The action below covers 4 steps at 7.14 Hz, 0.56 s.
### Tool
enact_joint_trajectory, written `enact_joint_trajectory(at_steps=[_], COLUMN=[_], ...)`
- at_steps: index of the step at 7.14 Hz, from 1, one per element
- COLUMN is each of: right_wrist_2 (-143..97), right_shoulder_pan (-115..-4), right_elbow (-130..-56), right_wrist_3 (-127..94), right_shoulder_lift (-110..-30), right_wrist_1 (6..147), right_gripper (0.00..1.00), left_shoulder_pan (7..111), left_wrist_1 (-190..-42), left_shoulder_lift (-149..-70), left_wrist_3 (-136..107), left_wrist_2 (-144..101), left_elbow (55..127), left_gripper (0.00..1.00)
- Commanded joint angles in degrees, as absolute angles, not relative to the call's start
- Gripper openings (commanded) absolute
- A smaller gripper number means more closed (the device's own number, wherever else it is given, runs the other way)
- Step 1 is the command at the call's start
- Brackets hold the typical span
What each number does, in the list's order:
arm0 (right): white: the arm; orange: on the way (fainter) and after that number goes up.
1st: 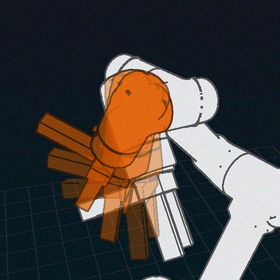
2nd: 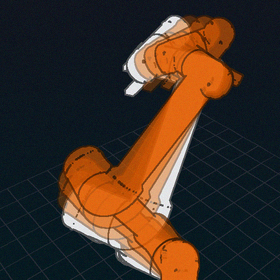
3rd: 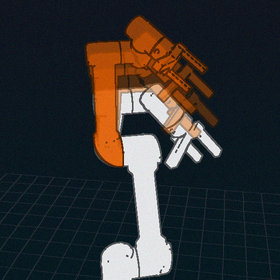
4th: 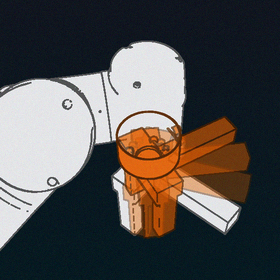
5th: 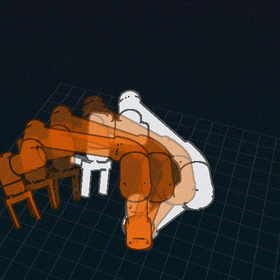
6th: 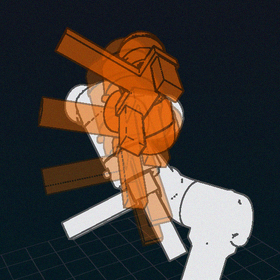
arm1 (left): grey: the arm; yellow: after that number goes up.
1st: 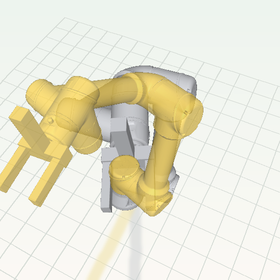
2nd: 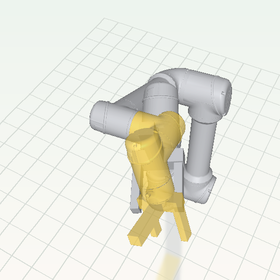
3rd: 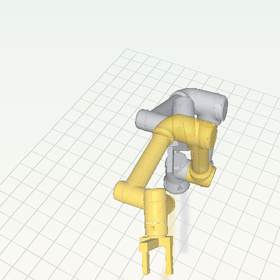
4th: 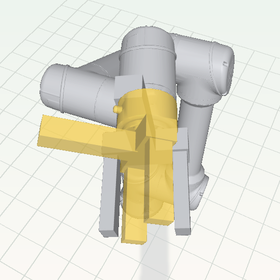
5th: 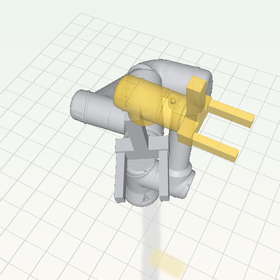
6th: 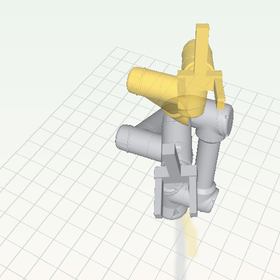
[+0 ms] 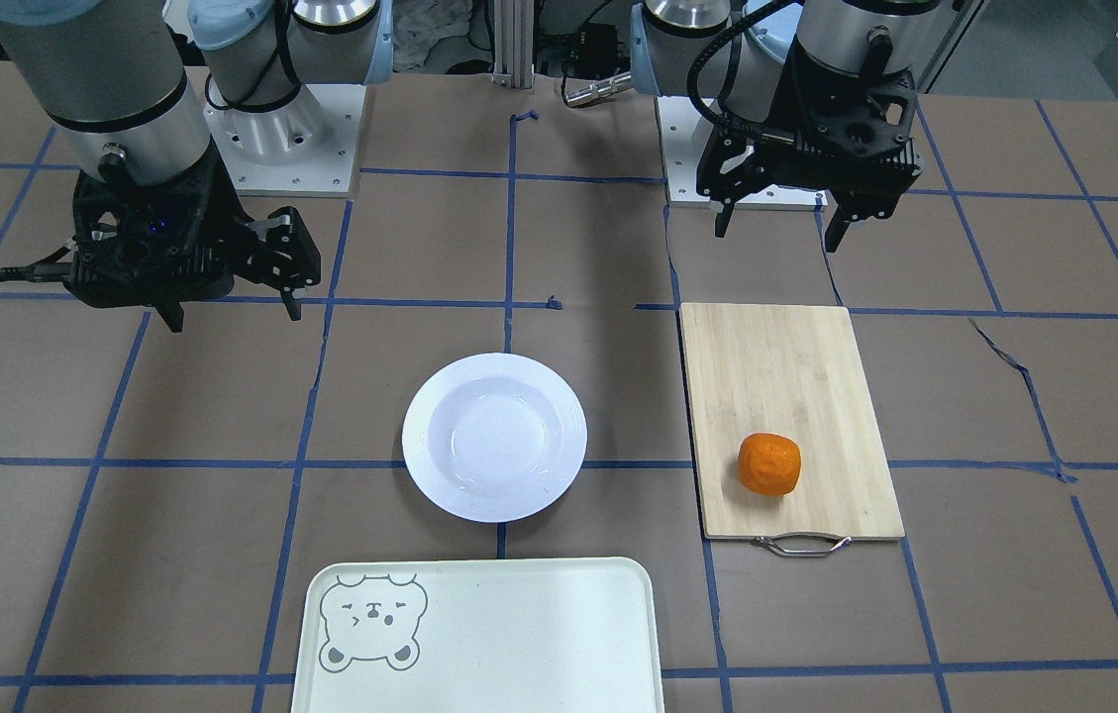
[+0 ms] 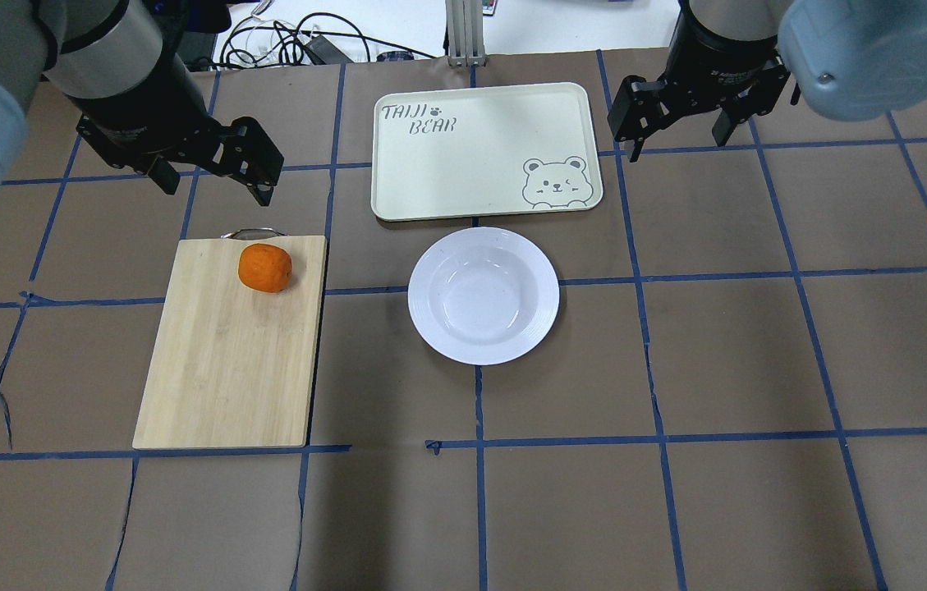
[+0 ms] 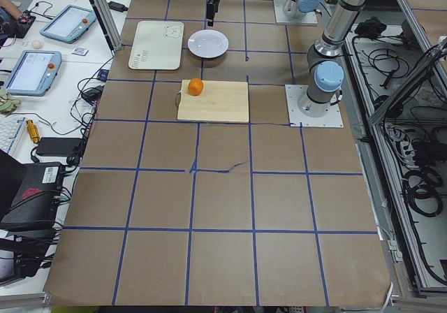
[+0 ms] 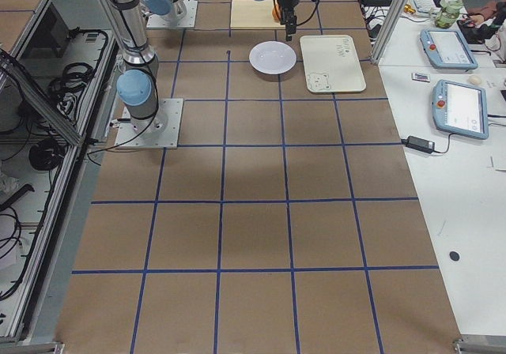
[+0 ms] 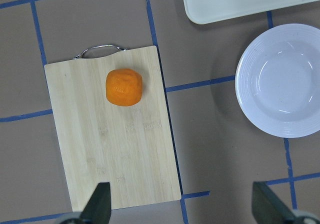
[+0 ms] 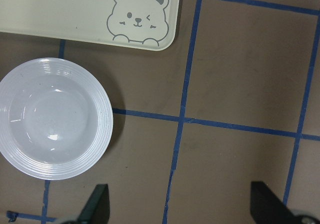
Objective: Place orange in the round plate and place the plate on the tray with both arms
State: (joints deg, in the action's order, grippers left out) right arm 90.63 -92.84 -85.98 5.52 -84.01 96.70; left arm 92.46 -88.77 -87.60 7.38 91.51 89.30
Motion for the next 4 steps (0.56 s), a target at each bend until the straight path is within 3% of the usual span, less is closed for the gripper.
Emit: enact_joint_trajectory(at_steps=[1, 4], right_wrist_2=[90.70, 90.79], right_shoulder_pan=[-92.29, -91.93], right_elbow=[-86.57, -86.57], right_wrist_3=[4.93, 5.01], right_shoulder_lift=[-85.07, -85.17], right_wrist_1=[96.78, 96.68], right_gripper=[1.00, 1.00], left_shoulder_pan=[92.46, 92.29], left_wrist_1=[-88.77, -88.77], left_shoulder_lift=[-87.54, -87.54], left_wrist_3=[7.38, 7.38], left_wrist_2=[91.49, 91.41], left_elbow=[89.30, 89.30], left_gripper=[1.00, 1.00])
